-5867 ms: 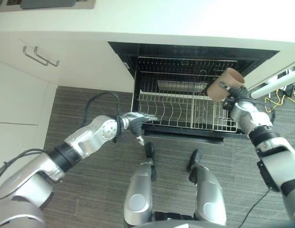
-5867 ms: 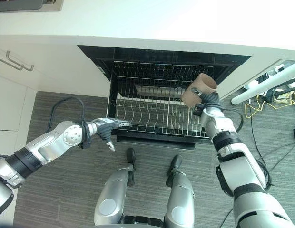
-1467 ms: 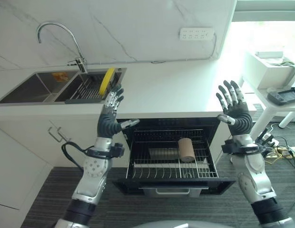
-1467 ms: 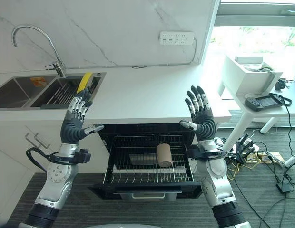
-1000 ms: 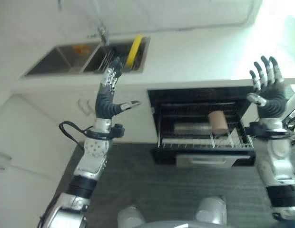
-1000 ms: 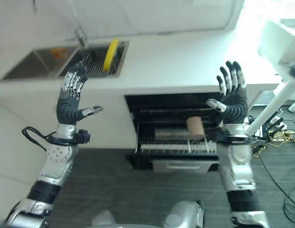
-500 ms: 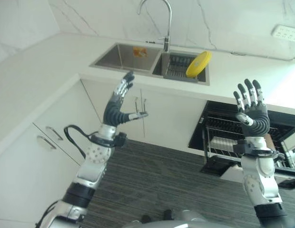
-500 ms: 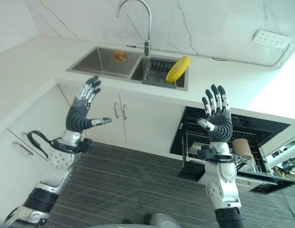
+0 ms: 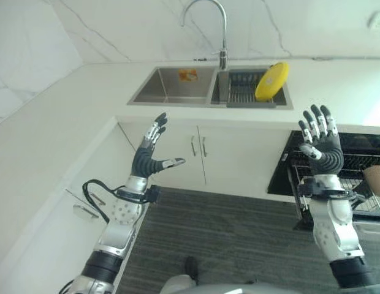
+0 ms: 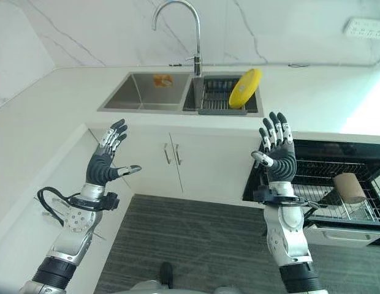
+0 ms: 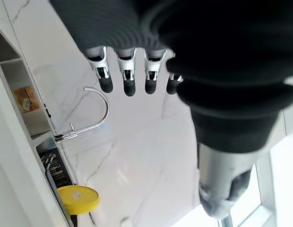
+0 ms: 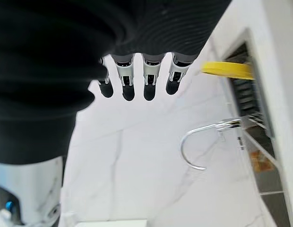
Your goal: Place the dishes in the dishwasher.
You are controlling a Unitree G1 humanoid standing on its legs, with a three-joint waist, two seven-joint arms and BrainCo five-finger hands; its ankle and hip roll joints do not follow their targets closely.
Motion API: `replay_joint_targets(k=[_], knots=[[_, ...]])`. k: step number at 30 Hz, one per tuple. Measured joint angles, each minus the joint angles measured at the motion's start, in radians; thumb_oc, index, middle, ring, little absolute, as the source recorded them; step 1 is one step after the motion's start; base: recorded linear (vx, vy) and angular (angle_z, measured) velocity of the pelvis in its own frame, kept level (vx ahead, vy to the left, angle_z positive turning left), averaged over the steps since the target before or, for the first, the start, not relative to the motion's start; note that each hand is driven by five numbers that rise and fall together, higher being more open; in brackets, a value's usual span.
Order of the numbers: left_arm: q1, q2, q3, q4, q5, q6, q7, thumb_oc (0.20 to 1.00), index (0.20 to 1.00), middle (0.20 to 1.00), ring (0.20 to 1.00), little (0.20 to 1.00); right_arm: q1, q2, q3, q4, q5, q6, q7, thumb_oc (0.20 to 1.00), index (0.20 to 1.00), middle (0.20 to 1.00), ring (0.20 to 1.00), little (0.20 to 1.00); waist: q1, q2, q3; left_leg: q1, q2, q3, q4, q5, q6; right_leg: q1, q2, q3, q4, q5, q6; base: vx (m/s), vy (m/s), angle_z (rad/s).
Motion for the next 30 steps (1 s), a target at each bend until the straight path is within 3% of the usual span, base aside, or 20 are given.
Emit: replay_joint_targets(k=[1, 2, 3, 4, 5, 6, 8, 9, 12, 14, 15, 17, 19, 20, 21, 23, 25, 27, 29, 30], knots=[[-0.002, 0.045, 0.014, -0.031, 0.000, 0.014, -0.002, 1.000, 1.000, 1.000, 1.000, 1.000, 0.016, 0.037, 0.024, -0.060, 0.008, 0.003, 0.002, 1.000, 1.000, 1.000, 1.000, 1.000, -0.008, -0.020, -0.003, 0.042, -0.030, 0.028, -0.029, -0.002, 0.036, 0.012, -0.034, -0.092, -0.004, 0.038, 0.056, 0.11, 0.267, -0.77], [-0.009, 0.057, 0.015, -0.043, 0.000, 0.014, -0.002, 1.000, 1.000, 1.000, 1.000, 1.000, 0.020, 0.050, 0.024, -0.089, 0.011, 0.001, 0.001, 1.000, 1.000, 1.000, 1.000, 1.000, -0.011, -0.034, -0.010, 0.047, -0.043, 0.031, -0.028, -0.010, 0.046, 0.010, -0.029, -0.115, 0.000, 0.054, 0.073, 0.17, 0.197, -0.76], [-0.002, 0.062, 0.015, -0.050, -0.001, 0.014, -0.008, 1.000, 1.000, 1.000, 1.000, 1.000, 0.017, 0.062, 0.030, -0.109, 0.007, 0.001, -0.001, 1.000, 1.000, 1.000, 1.000, 1.000, 0.008, -0.032, -0.009, 0.060, -0.055, 0.058, -0.018, -0.030, 0.085, -0.058, -0.031, -0.108, 0.126, 0.067, 0.080, 0.16, 0.084, -0.46], [0.005, 0.063, 0.016, -0.051, -0.001, 0.019, -0.016, 1.000, 1.000, 1.000, 1.000, 1.000, 0.023, 0.060, 0.051, -0.103, 0.006, 0.004, 0.001, 1.000, 1.000, 1.000, 1.000, 1.000, -0.005, -0.013, -0.004, 0.073, -0.026, 0.065, -0.018, -0.035, 0.075, -0.156, -0.036, -0.098, 0.295, 0.021, 0.122, 0.19, -0.108, -0.54], [0.006, 0.068, 0.022, -0.051, -0.001, 0.020, -0.016, 1.000, 1.000, 1.000, 1.000, 1.000, 0.035, 0.061, 0.065, -0.101, 0.006, 0.012, 0.001, 1.000, 1.000, 1.000, 1.000, 1.000, -0.004, -0.019, -0.003, 0.088, -0.023, 0.073, -0.024, -0.038, 0.072, -0.179, -0.033, -0.099, 0.305, 0.006, 0.122, 0.16, -0.132, -0.24], [0.012, 0.071, 0.046, -0.052, -0.001, 0.021, -0.017, 1.000, 1.000, 1.000, 1.000, 1.000, 0.050, 0.062, 0.091, -0.098, 0.005, 0.024, 0.007, 1.000, 1.000, 1.000, 1.000, 1.000, -0.009, -0.042, -0.008, 0.108, -0.024, 0.090, -0.026, -0.058, 0.052, -0.192, -0.016, -0.106, 0.256, 0.010, 0.104, 0.18, -0.153, -0.27], [0.016, 0.086, 0.073, -0.056, -0.001, 0.021, -0.015, 1.000, 1.000, 1.000, 1.000, 1.000, 0.057, 0.066, 0.101, -0.088, -0.002, 0.022, 0.023, 1.000, 1.000, 1.000, 1.000, 1.000, -0.007, -0.096, -0.020, 0.128, -0.032, 0.108, -0.028, -0.082, 0.047, -0.202, 0.019, -0.129, 0.145, 0.039, 0.062, 0.21, -0.207, -0.24], [0.016, 0.088, 0.073, -0.056, 0.000, 0.021, -0.013, 1.000, 1.000, 1.000, 1.000, 1.000, 0.055, 0.066, 0.100, -0.085, -0.002, 0.020, 0.024, 1.000, 1.000, 1.000, 1.000, 1.000, -0.007, -0.101, -0.023, 0.129, -0.034, 0.108, -0.029, -0.084, 0.047, -0.202, 0.023, -0.133, 0.131, 0.041, 0.060, 0.20, -0.216, -0.21], [0.025, 0.080, 0.065, -0.062, 0.003, 0.023, 0.003, 1.000, 1.000, 1.000, 1.000, 1.000, 0.026, 0.064, 0.090, -0.011, 0.000, 0.020, 0.034, 1.000, 1.000, 1.000, 1.000, 1.000, -0.012, -0.104, -0.029, 0.144, -0.012, 0.110, 0.012, -0.117, 0.003, -0.155, 0.066, -0.152, 0.043, 0.126, -0.014, 0.22, -0.293, -0.10], [0.044, 0.058, 0.062, -0.080, 0.005, 0.023, 0.022, 1.000, 1.000, 1.000, 1.000, 1.000, 0.023, 0.058, 0.093, -0.018, 0.001, 0.023, 0.034, 1.000, 1.000, 1.000, 1.000, 1.000, -0.016, -0.076, -0.032, 0.136, 0.045, 0.106, 0.098, -0.163, -0.039, -0.137, 0.116, -0.152, 0.055, 0.095, -0.067, 0.21, -0.306, 0.00], [0.051, 0.064, 0.063, -0.085, 0.008, 0.022, 0.039, 1.000, 1.000, 1.000, 1.000, 1.000, 0.023, 0.048, 0.096, -0.022, 0.001, 0.023, 0.035, 1.000, 1.000, 1.000, 1.000, 1.000, -0.007, -0.076, -0.031, 0.105, 0.072, 0.089, 0.205, -0.187, -0.067, -0.136, 0.137, -0.144, 0.078, 0.056, -0.105, 0.18, -0.310, -0.32], [0.065, 0.060, 0.062, -0.085, 0.008, 0.021, 0.063, 1.000, 1.000, 1.000, 1.000, 1.000, 0.020, 0.034, 0.096, -0.029, 0.001, 0.021, 0.035, 1.000, 1.000, 1.000, 1.000, 1.000, 0.011, -0.093, -0.032, -0.015, 0.112, 0.013, 0.486, -0.169, -0.083, -0.123, 0.152, -0.121, 0.086, 0.032, -0.135, 0.18, -0.267, -0.40], [0.091, 0.048, 0.072, -0.098, 0.008, 0.011, 0.066, 1.000, 1.000, 1.000, 1.000, 1.000, 0.025, 0.027, 0.086, -0.031, -0.001, 0.016, 0.032, 1.000, 1.000, 1.000, 1.000, 1.000, 0.019, -0.098, -0.016, -0.180, 0.121, -0.068, 0.782, -0.094, -0.069, -0.111, 0.169, -0.101, 0.110, 0.006, -0.174, 0.18, -0.110, -0.41], [0.107, 0.047, 0.073, -0.101, 0.008, 0.009, 0.065, 1.000, 1.000, 1.000, 1.000, 1.000, 0.031, 0.028, 0.096, -0.032, -0.001, 0.016, 0.030, 1.000, 1.000, 1.000, 1.000, 1.000, 0.024, -0.092, -0.016, -0.215, 0.099, -0.056, 0.790, -0.127, -0.052, -0.091, 0.172, -0.098, 0.099, 0.007, -0.167, 0.25, -0.060, -0.31], [0.109, 0.046, 0.073, -0.101, 0.008, 0.007, 0.063, 1.000, 1.000, 1.000, 1.000, 1.000, 0.031, 0.028, 0.100, -0.033, -0.001, 0.016, 0.027, 1.000, 1.000, 1.000, 1.000, 1.000, 0.020, -0.095, -0.013, -0.222, 0.051, -0.060, 0.698, -0.153, -0.039, -0.080, 0.180, -0.095, 0.084, 0.001, -0.166, 0.28, -0.012, -0.21], [0.109, 0.036, 0.071, -0.099, 0.009, -0.001, 0.063, 1.000, 1.000, 1.000, 1.000, 1.000, -0.006, 0.050, 0.110, -0.017, -0.004, 0.017, 0.003, 1.000, 1.000, 1.000, 1.000, 1.000, 0.038, -0.073, -0.008, -0.197, -0.033, -0.053, 0.357, -0.150, -0.030, -0.034, 0.208, -0.073, 0.022, 0.007, -0.155, 0.31, 0.036, -0.27], [0.098, 0.021, 0.067, -0.089, 0.013, 0.000, 0.066, 1.000, 1.000, 1.000, 1.000, 1.000, -0.073, 0.058, 0.152, 0.015, -0.005, 0.022, -0.022, 1.000, 1.000, 1.000, 1.000, 1.000, 0.063, -0.035, 0.013, -0.157, -0.025, -0.077, 0.010, -0.072, -0.051, 0.054, 0.271, -0.052, -0.058, 0.023, -0.135, 0.22, 0.081, -0.43], [0.098, 0.024, 0.063, -0.088, 0.039, -0.001, 0.082, 1.000, 1.000, 1.000, 1.000, 1.000, -0.068, 0.050, 0.177, 0.014, -0.013, 0.023, -0.020, 1.000, 1.000, 1.000, 1.000, 1.000, 0.095, -0.029, 0.019, -0.164, 0.004, -0.120, -0.003, -0.035, -0.063, 0.129, 0.304, -0.020, -0.094, 0.018, -0.163, 0.14, 0.128, -0.62], [0.076, 0.025, 0.056, -0.089, 0.040, 0.000, 0.090, 1.000, 1.000, 1.000, 1.000, 1.000, -0.050, 0.032, 0.155, 0.003, -0.012, 0.022, -0.019, 1.000, 1.000, 1.000, 1.000, 1.000, 0.070, -0.044, 0.008, -0.161, 0.017, -0.033, 0.063, -0.040, -0.056, 0.159, 0.295, -0.035, -0.127, 0.011, -0.173, 0.12, 0.090, -0.28], [0.060, 0.025, 0.051, -0.090, 0.042, 0.001, 0.090, 1.000, 1.000, 1.000, 1.000, 1.000, -0.037, 0.022, 0.131, -0.007, -0.010, 0.022, -0.017, 1.000, 1.000, 1.000, 1.000, 1.000, 0.057, -0.044, 0.010, -0.133, 0.010, -0.027, 0.043, -0.039, -0.056, 0.163, 0.295, -0.040, -0.129, 0.009, -0.170, 0.10, 0.053, -0.01]])
